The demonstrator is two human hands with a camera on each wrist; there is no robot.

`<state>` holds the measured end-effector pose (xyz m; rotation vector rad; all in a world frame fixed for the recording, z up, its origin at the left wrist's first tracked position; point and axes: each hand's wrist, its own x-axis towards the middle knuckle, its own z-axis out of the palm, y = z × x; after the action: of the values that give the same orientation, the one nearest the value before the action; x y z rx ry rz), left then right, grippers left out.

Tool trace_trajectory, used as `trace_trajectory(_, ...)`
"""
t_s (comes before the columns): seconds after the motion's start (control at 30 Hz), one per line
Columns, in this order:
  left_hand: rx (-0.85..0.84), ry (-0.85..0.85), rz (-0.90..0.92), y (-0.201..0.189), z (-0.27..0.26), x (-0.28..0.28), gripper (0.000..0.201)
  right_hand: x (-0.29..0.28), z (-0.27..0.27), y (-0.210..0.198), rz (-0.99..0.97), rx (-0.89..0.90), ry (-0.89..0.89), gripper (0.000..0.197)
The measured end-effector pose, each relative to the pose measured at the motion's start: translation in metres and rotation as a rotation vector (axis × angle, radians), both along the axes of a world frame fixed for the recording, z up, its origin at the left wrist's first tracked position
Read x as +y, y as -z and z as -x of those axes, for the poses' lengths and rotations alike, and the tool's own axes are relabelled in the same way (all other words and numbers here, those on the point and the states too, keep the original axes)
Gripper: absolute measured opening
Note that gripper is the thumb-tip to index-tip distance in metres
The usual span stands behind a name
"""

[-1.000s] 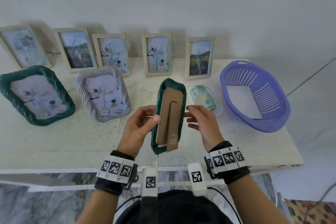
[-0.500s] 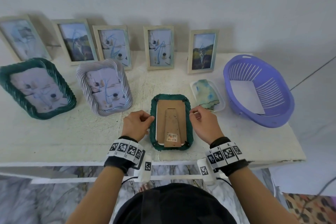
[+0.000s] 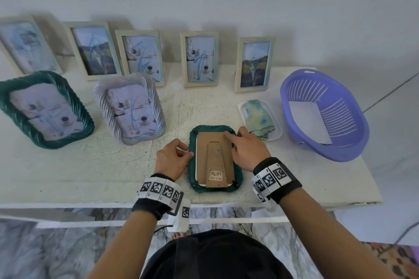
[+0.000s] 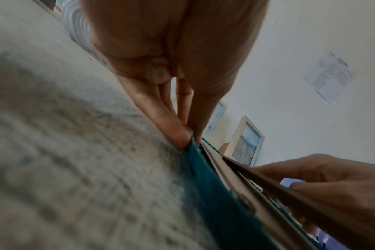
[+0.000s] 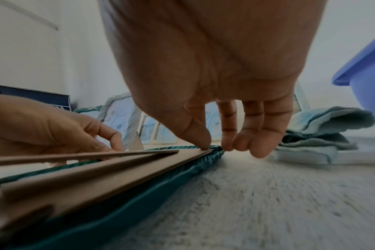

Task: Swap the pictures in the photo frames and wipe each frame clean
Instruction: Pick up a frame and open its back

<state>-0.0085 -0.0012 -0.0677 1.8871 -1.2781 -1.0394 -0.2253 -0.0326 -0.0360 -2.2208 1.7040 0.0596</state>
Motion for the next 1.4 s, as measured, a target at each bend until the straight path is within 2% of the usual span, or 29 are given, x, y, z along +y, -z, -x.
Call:
trace_trajectory(0.2,0.01,0.01,-0.005,0.001,-0.002,-0.002,0.014,-0.002,-0.001,0.001,0.04,0.119,-0.042,0.048)
trace_trajectory(0.37,0.0,0.022,0.002,0.002,-0.003,-0.002,0.014,-0.007,0.0,-0.001,0.036,0.125,-0.063,0.052)
trace_trajectory(0.57,0.022,0.014,0.0,0.0,-0.001,-0.001,0.014,-0.006,-0.001,-0.002,0.075,0.185,-0.111,0.034)
trace_trajectory(0.73,-0.004,0.029,-0.011,0.001,-0.003,-0.004,0.014,0.0,0.0,0.0,0.06,0.169,-0.103,0.036)
trace_trajectory(0.8,-0.022,0.058,-0.033,0.003,-0.005,-0.007,0.015,0.008,0.0,0.001,0.06,0.134,-0.087,0.046)
trace_trajectory(0.87,-0.072,0.097,-0.051,0.004,-0.008,-0.011,0.015,0.02,-0.001,0.001,0.062,0.071,-0.071,0.052)
trace_trajectory(0.97,-0.157,0.128,-0.042,-0.003,-0.008,-0.019,0.025,0.037,-0.005,0.002,0.046,-0.017,-0.074,0.048)
trace_trajectory(1.13,-0.323,0.151,-0.06,-0.019,0.004,-0.05,0.041,0.048,-0.01,0.01,0.037,-0.044,-0.037,0.051)
trace_trajectory(1.27,-0.431,0.195,-0.129,-0.022,0.009,-0.07,0.039,0.05,-0.013,0.01,0.055,-0.041,-0.022,0.057)
trace_trajectory(1.4,-0.49,0.194,-0.125,-0.021,0.011,-0.074,0.03,0.051,-0.016,0.01,0.087,-0.045,-0.013,0.066)
